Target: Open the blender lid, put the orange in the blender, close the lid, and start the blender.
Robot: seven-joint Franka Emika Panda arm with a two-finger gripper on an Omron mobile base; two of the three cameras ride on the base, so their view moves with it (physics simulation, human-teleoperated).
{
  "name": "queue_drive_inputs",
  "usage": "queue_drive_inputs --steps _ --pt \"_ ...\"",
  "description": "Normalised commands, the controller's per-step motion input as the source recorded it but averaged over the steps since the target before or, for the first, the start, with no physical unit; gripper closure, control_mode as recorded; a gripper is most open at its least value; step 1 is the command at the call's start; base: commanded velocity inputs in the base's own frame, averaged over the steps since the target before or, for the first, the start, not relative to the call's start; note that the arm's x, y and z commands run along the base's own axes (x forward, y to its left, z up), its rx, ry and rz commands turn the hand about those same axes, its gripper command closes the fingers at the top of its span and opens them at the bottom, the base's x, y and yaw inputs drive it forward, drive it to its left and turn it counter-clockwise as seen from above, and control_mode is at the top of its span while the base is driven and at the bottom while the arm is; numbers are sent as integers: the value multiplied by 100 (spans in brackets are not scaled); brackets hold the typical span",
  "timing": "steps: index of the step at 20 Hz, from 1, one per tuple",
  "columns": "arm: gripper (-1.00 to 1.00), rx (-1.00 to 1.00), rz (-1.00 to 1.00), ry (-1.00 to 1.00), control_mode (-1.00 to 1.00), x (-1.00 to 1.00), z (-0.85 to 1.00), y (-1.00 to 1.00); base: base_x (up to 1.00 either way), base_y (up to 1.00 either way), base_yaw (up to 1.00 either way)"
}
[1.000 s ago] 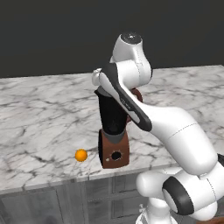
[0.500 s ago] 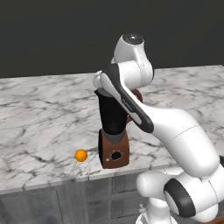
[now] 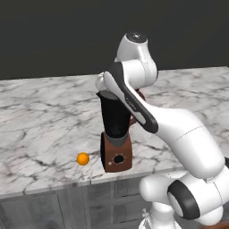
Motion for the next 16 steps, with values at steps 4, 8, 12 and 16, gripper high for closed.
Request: queue_drive_inputs --steps 4,8,12,16 --pt "100 -1 4 12 -100 -8 -70 1 0 0 0" --pt "100 1 4 3 -100 -23 -53 -8 0 0 0" --pt "100 7 6 0 -100 -35 -48 -31 0 0 0" --pt "100 0 6 1 -100 -11 -67 -4 0 0 0"
